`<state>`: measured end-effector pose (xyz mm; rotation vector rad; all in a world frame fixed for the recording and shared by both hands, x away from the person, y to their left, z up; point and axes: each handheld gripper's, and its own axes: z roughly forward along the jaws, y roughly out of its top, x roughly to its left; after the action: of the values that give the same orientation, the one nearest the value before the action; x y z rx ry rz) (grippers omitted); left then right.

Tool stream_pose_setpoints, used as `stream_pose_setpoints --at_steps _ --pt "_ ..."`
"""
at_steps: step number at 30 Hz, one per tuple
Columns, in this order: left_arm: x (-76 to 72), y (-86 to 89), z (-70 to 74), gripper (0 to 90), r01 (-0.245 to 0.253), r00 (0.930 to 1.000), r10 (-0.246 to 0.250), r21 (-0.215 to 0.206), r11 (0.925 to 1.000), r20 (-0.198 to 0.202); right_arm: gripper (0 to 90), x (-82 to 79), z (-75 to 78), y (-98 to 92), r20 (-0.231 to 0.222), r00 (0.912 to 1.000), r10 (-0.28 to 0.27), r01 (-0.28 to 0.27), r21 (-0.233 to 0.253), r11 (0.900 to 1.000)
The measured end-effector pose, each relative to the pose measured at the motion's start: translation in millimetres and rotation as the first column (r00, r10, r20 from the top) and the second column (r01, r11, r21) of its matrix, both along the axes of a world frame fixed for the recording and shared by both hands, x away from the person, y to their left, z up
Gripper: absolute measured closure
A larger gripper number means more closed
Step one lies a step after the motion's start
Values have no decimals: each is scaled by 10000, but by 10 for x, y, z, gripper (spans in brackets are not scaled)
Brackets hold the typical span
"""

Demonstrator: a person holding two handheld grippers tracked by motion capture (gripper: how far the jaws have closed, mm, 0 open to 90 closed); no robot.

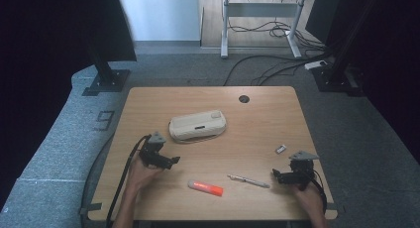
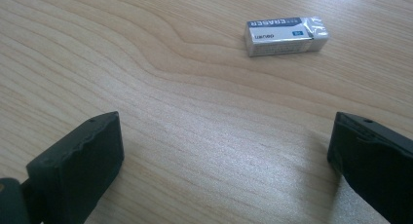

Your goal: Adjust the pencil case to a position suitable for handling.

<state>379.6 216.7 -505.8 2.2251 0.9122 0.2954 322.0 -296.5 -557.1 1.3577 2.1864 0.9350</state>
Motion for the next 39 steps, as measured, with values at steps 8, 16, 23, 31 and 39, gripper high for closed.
stream_pose_setpoints --at_steps 8,16,23,31,39 --pt "229 -89 79 40 118 9999 -117 98 9999 -25 0 0 0 0 -4 10000 -2 2 1 10000" --pt "395 -192 163 52 196 9998 -196 125 9997 33 0 0 0 0 -2 10000 0 0 1 10000" --pt "585 -241 217 71 229 9996 -229 -46 9997 -161 0 0 0 0 -2 10000 0 0 2 10000" --pt "734 -313 252 141 295 9995 -295 -120 9995 -57 0 0 0 0 -4 10000 -1 1 1 10000" --pt "907 -353 161 179 427 9983 -423 73 9991 -402 0 0 0 0 -2 10000 -1 1 0 10000"
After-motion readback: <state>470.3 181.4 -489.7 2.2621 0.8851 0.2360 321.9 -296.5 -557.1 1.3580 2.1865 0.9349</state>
